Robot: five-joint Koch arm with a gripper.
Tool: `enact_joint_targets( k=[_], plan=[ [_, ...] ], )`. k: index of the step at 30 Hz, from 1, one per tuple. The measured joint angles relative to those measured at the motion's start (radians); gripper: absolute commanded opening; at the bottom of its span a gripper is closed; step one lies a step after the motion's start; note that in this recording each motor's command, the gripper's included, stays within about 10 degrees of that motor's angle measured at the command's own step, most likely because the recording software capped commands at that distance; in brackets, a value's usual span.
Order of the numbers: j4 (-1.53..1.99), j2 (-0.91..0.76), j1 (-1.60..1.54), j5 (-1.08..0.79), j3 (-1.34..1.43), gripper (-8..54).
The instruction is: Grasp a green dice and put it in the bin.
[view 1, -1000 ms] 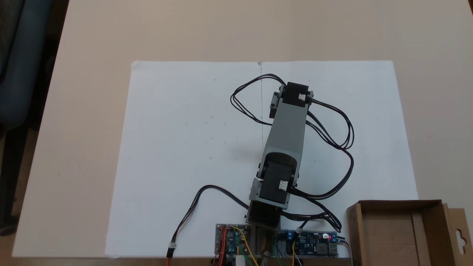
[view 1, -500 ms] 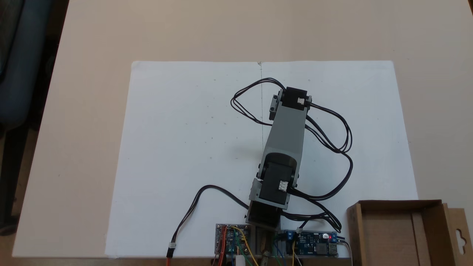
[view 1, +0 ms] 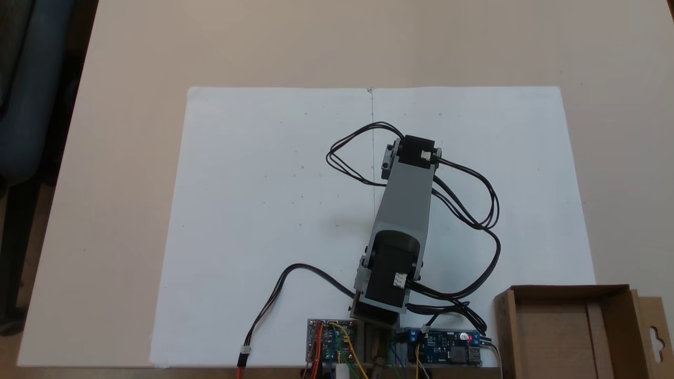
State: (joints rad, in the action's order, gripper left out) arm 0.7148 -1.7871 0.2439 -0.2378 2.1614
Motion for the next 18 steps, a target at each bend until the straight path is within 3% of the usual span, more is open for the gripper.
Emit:
enact_joint_targets(
  k=[18],
  plan=[
    [-0.074, 0.021, 0.008, -0.037, 0.014, 44.7]
  ],
)
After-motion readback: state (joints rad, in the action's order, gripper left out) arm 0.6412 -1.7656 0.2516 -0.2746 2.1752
